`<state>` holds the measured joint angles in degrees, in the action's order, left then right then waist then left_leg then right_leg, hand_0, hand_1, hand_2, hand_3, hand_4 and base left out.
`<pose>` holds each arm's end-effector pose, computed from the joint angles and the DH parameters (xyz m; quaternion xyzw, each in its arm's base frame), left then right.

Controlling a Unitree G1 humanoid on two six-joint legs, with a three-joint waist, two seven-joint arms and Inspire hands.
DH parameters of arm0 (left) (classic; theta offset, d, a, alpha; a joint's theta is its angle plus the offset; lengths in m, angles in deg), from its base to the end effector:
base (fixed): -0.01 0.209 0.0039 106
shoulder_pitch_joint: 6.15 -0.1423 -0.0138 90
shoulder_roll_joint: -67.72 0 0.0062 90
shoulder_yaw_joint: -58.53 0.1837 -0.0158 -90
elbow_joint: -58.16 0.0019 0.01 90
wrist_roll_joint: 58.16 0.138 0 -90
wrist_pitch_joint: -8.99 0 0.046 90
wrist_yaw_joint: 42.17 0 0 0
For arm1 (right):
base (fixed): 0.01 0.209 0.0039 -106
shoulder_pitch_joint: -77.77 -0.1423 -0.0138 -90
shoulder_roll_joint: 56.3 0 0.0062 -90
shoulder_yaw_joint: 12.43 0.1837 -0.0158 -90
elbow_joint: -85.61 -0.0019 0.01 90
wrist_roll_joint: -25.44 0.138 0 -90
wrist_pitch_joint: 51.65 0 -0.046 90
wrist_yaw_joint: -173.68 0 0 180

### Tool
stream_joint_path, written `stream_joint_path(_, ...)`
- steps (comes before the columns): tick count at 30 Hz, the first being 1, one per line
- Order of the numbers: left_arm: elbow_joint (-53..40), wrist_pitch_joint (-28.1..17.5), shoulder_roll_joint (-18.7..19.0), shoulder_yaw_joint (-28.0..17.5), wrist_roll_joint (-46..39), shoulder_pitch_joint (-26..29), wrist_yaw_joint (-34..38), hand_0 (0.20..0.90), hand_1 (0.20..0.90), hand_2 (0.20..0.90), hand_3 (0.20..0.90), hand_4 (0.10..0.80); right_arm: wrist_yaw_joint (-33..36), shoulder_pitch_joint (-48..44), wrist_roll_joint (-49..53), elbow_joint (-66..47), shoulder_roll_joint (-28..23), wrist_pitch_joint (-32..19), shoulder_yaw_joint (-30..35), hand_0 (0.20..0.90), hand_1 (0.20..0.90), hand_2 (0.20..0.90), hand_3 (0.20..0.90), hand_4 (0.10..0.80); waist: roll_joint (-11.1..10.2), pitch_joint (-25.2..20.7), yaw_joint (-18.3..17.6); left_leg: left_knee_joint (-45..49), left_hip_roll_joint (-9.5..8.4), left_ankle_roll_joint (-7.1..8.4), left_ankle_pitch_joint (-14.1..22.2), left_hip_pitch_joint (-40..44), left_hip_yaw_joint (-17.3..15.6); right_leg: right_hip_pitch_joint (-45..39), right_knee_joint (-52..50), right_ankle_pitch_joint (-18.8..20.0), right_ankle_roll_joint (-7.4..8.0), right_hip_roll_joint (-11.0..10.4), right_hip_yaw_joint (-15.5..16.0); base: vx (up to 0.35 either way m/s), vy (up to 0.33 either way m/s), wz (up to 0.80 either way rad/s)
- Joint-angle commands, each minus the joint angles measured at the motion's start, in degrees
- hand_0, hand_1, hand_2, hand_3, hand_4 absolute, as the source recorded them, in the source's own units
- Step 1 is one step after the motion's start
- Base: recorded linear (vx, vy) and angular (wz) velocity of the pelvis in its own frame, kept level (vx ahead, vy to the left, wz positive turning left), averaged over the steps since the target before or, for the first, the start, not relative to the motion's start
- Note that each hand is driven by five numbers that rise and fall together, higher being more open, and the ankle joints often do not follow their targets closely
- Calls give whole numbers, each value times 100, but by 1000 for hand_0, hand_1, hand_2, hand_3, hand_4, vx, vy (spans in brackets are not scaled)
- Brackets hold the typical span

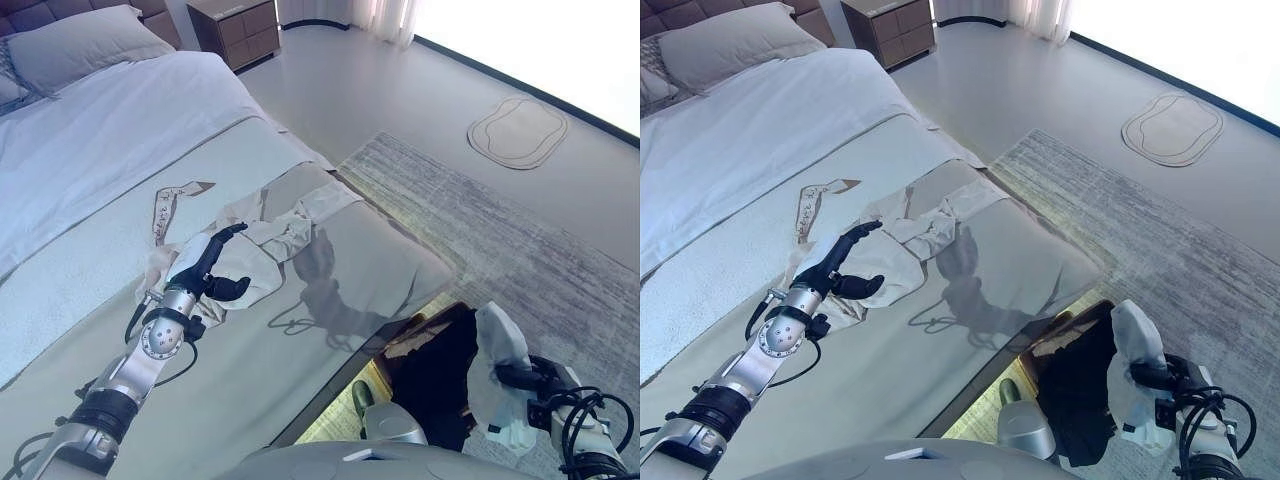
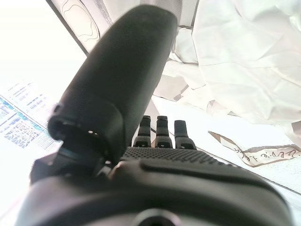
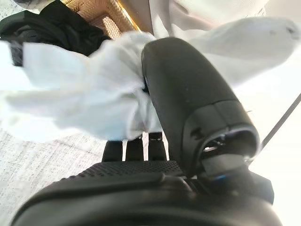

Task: Pick up the clothes from the bed and place them into the basket

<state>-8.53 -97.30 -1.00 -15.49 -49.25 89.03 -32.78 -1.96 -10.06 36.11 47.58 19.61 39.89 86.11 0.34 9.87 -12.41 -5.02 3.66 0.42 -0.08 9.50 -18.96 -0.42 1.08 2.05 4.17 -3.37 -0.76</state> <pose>0.2043 0.2538 0.0228 0.4006 0.0232 -0.0593 0.9140 0.1100 -0.3322 -0.0466 -0.1337 0.4100 -0.2520 0.8663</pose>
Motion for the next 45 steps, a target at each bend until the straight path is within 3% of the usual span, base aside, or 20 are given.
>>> stream_joint_path(1,-361,-266,292,-105,-261,701,149,900,900,900,900,800,189,-317,143,277,-316,-513,139,900,900,900,900,800,-26,-365,133,662,6,-3,728,-151,113,341,-316,15,391,-123,105,0,0,0)
stream_joint_path(19,-412,-270,339,-111,-282,763,136,900,900,900,900,800,508,-348,-153,461,-356,-378,189,900,900,900,900,800,81,-335,53,646,17,-9,750,-109,21,379,-257,80,423,-157,39,-5,2,0)
stream_joint_path(34,-420,-62,165,-225,-191,583,204,900,900,900,900,800,955,-183,-540,-1462,-244,-409,-47,900,900,900,900,800,180,-249,-35,566,-13,11,705,-115,84,416,-272,85,438,-173,14,0,2,-1)
stream_joint_path(45,-316,-64,-202,-307,26,172,385,900,900,900,900,800,1495,-752,-1461,-2687,-397,-359,-569,900,900,900,900,800,170,-102,515,555,-63,45,528,-353,591,264,-465,-217,304,-178,385,14,-15,12)
